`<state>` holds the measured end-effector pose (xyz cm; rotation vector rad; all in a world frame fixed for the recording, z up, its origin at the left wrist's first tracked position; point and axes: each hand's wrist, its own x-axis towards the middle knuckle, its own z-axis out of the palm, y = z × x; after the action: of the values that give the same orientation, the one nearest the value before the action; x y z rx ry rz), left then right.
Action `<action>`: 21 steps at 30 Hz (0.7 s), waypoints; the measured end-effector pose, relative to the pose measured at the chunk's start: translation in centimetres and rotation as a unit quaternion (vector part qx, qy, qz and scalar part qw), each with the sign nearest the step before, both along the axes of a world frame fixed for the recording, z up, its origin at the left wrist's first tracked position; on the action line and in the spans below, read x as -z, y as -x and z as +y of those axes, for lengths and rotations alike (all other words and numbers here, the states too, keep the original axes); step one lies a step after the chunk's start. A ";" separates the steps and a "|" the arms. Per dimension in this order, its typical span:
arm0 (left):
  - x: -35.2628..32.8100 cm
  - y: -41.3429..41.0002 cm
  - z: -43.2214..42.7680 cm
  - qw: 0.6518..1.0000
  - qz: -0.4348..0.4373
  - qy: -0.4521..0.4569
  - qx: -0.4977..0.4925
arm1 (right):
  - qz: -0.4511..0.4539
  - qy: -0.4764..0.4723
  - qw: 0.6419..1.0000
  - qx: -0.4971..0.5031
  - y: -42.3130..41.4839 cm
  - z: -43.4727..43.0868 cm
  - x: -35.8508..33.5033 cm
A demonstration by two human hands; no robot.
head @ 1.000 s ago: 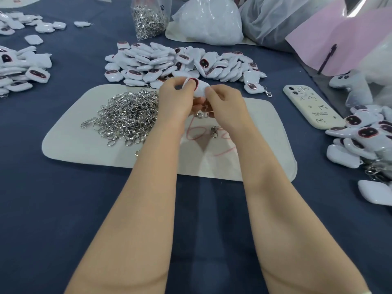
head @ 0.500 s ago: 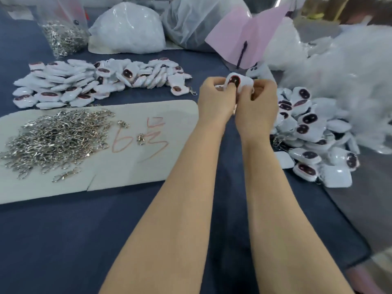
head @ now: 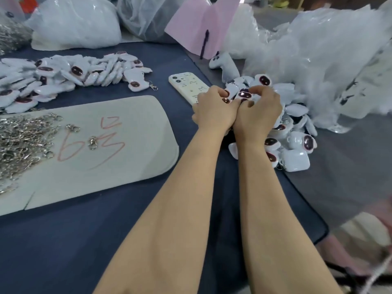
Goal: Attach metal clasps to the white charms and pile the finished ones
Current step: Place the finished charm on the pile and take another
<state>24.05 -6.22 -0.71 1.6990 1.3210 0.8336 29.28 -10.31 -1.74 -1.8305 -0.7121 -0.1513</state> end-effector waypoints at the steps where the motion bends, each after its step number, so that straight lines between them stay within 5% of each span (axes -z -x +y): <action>1: 0.0 0.1 0.0 1.000 -0.006 0.003 0.001 | -0.002 -0.006 1.000 0.004 0.2 0.0 -0.1; 6: -0.7 1.9 0.3 0.992 -0.119 0.033 -0.022 | -0.041 -0.072 0.997 -0.012 2.3 0.9 -1.3; 11: -2.6 7.6 2.8 0.963 -0.244 0.004 -0.114 | 0.053 -0.099 0.976 -0.186 7.8 4.1 -2.6; 16: -3.1 15.8 6.6 0.939 -0.260 0.017 -0.222 | 0.037 0.035 0.941 -0.334 14.3 9.1 -2.0; 21: -1.9 20.9 10.3 0.902 -0.303 0.090 -0.294 | -0.063 0.167 0.928 -0.328 18.1 13.4 0.0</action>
<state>3.12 4.12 1.17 0.7695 1.4025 1.3955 11.13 3.10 -1.70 -1.8030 -1.4745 0.3151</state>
